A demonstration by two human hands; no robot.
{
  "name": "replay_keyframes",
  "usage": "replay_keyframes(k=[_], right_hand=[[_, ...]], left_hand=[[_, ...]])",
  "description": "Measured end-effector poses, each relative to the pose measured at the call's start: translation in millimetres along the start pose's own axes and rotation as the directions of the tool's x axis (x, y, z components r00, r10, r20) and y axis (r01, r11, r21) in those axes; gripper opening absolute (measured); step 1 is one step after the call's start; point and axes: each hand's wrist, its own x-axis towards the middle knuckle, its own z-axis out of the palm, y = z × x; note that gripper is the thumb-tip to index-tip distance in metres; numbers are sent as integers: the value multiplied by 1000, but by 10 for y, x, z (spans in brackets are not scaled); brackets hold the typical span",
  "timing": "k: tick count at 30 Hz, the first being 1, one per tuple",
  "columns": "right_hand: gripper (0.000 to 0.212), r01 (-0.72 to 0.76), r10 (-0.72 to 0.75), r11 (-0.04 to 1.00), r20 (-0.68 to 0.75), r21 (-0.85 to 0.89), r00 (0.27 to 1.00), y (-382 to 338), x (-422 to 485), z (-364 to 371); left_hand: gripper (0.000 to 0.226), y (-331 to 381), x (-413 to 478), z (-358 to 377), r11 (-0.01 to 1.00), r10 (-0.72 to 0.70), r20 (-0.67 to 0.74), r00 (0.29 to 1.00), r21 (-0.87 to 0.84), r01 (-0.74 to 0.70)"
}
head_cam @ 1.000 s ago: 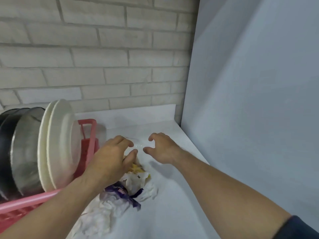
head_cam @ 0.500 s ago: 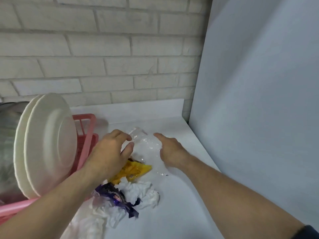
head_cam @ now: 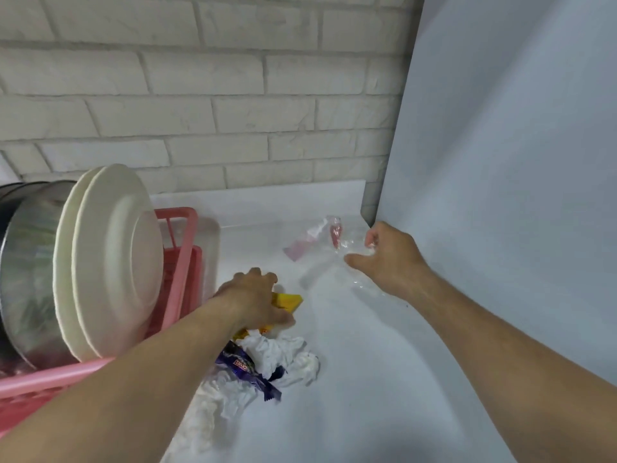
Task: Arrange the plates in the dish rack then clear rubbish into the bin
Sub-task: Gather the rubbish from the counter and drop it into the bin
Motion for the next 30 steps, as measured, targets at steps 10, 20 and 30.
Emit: replay_keyframes(k=[10, 20, 30], right_hand=[[31, -89, 87, 991, 26, 105, 996, 383, -214, -88], [13, 15, -37, 987, 138, 159, 990, 176, -375, -81], [31, 84, -93, 995, 172, 60, 981, 13, -623, 33]], left_hand=[[29, -31, 254, 157, 994, 79, -90, 993, -66, -85], [21, -6, 82, -331, 960, 146, -541, 829, -126, -251], [43, -36, -464, -466, 951, 26, -347, 937, -279, -130]])
